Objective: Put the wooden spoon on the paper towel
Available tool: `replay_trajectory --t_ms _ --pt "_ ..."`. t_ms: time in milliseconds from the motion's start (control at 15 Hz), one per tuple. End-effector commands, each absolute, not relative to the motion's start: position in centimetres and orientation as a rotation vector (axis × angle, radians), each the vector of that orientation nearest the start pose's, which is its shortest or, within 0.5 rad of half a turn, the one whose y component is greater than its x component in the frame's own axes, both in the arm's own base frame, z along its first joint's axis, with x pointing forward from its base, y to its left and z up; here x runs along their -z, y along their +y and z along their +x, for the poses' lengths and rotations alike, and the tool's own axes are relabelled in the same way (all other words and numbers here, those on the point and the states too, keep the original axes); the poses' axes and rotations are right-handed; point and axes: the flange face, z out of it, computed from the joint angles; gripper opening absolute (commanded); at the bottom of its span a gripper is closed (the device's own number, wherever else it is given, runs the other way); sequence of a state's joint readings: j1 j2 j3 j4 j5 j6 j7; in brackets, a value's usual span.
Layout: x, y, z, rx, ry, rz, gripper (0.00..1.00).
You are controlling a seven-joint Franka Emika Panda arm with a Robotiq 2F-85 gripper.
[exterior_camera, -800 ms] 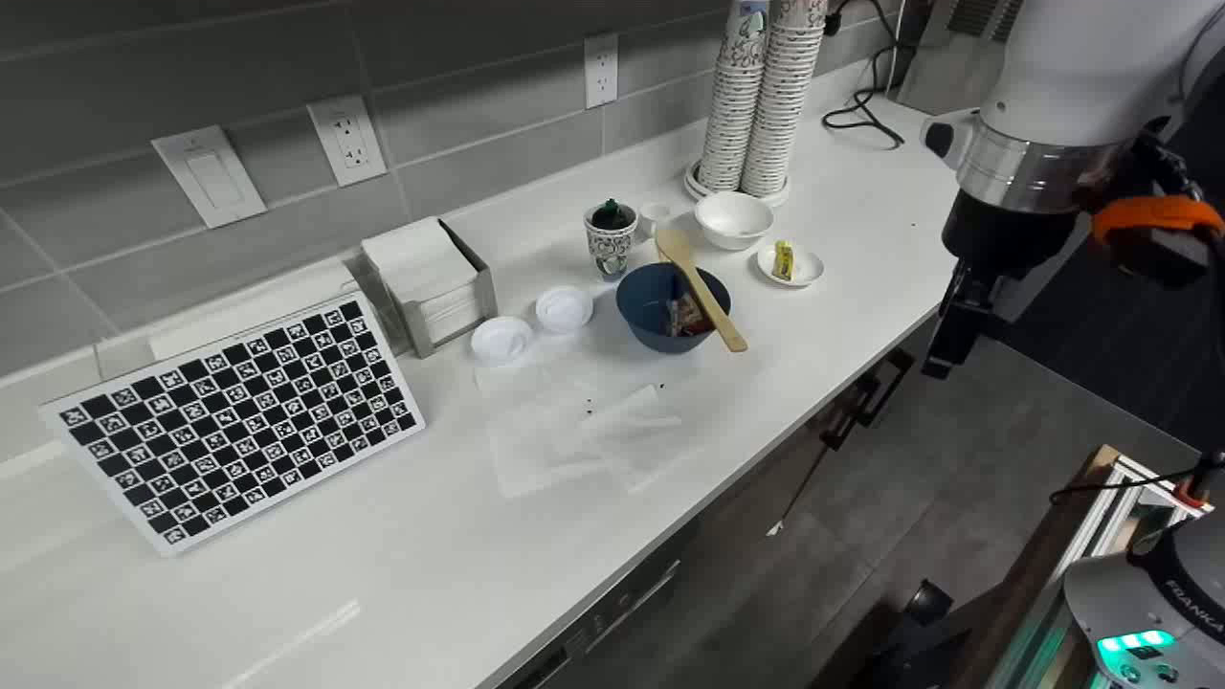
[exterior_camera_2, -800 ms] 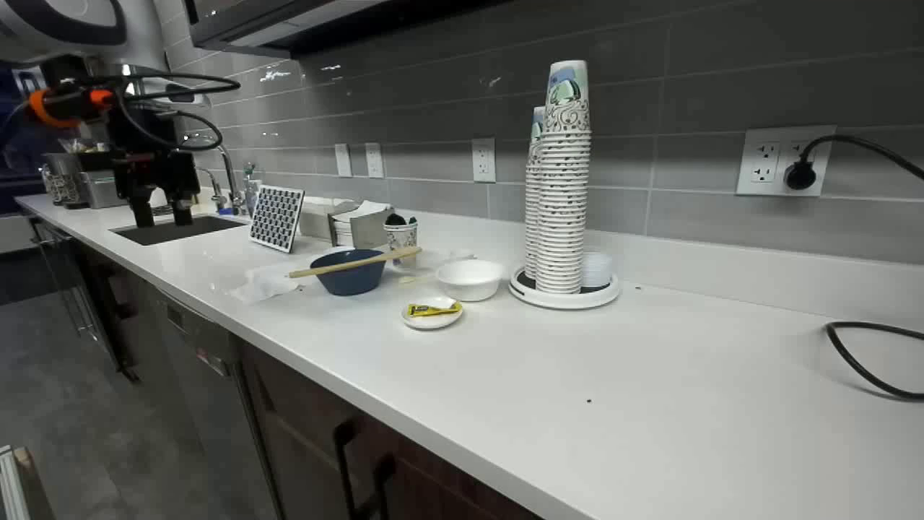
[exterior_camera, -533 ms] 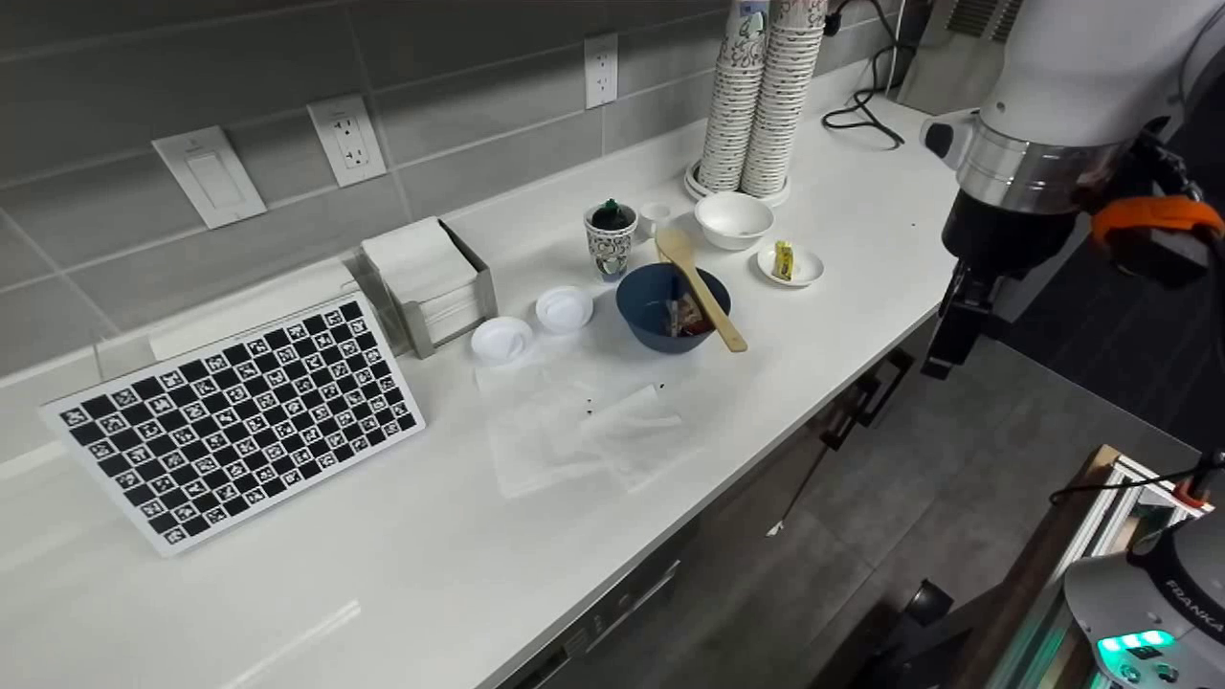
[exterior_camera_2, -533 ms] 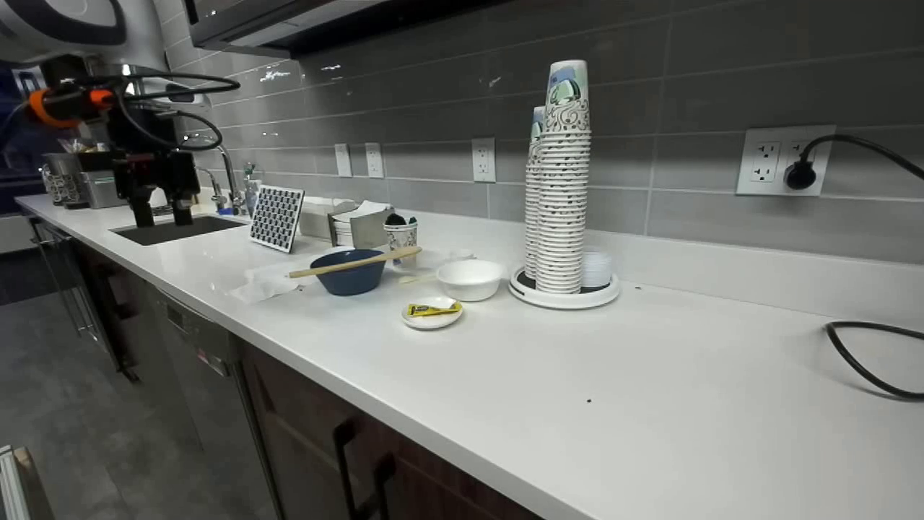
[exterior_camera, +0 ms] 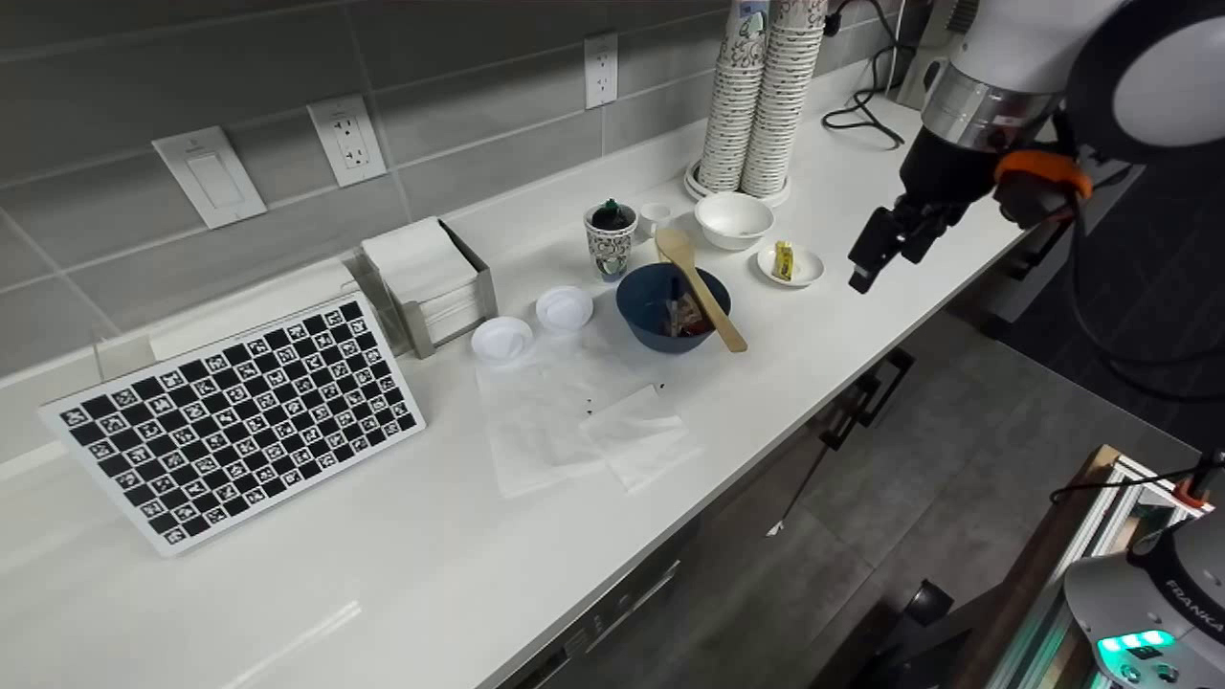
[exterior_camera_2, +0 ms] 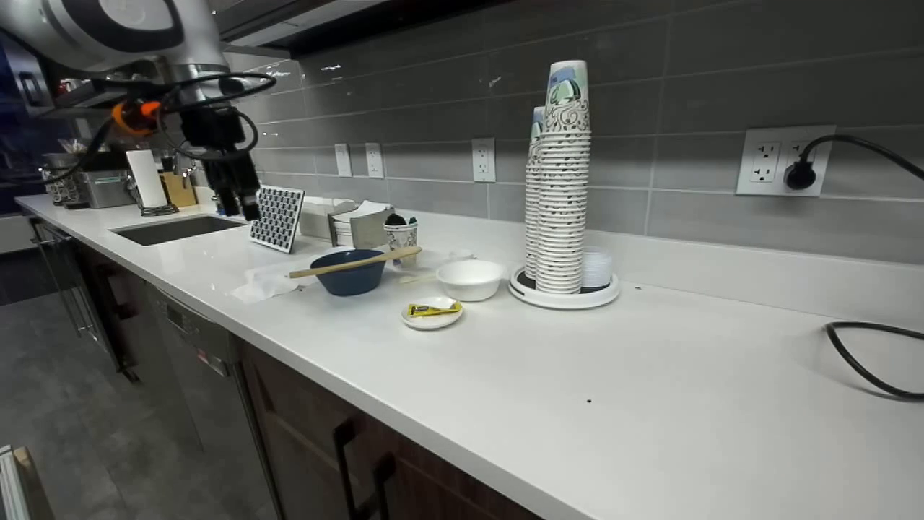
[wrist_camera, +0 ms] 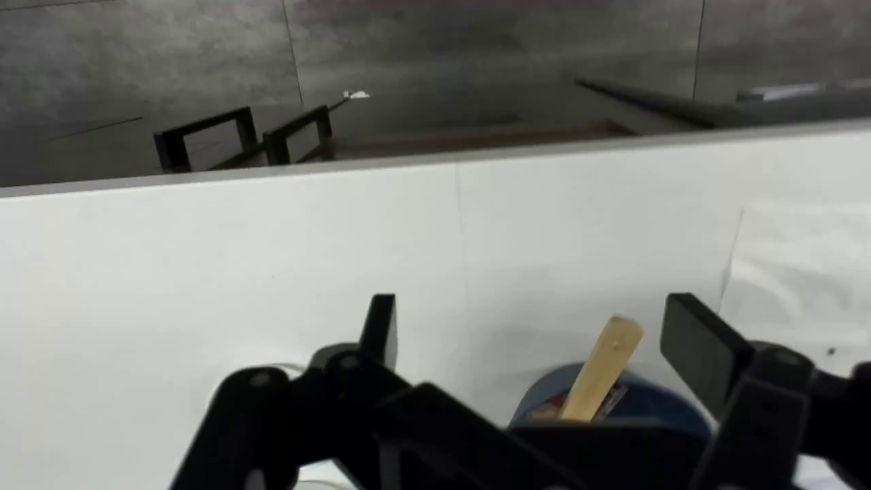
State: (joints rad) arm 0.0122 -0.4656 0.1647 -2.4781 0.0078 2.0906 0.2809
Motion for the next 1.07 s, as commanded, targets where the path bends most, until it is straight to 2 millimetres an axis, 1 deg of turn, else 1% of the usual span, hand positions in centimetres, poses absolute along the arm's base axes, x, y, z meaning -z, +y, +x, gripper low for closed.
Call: replay_trajectory --t_ms 0,67,200,267,333,400,467,533,733,867,933,1000 --pt "-43.9 6.5 46.7 0.211 0.501 -3.101 1.00" --pt "-42.9 6.9 48.1 0.225 0.571 -3.077 1.00" --pt "-40.9 8.4 50.6 0.237 0.658 -3.047 1.00" --pt "-39.8 9.3 51.7 0.219 0.689 -3.042 1.00" --pt "-39.0 10.1 52.4 0.164 0.674 -3.041 1.00" --pt "-40.2 8.5 49.8 0.200 0.636 -3.050 1.00" --pt "-39.4 9.0 50.5 0.174 0.634 -3.050 1.00" --pt "-38.9 9.0 50.6 0.160 0.633 -3.052 1.00" --pt "-39.6 8.5 50.4 0.181 0.642 -3.047 1.00" --pt "-39.9 8.5 50.4 0.190 0.643 -3.045 1.00" --pt "-40.0 8.5 50.4 0.192 0.642 -3.045 1.00" --pt "-39.5 8.3 50.8 0.214 0.674 -3.041 1.00"
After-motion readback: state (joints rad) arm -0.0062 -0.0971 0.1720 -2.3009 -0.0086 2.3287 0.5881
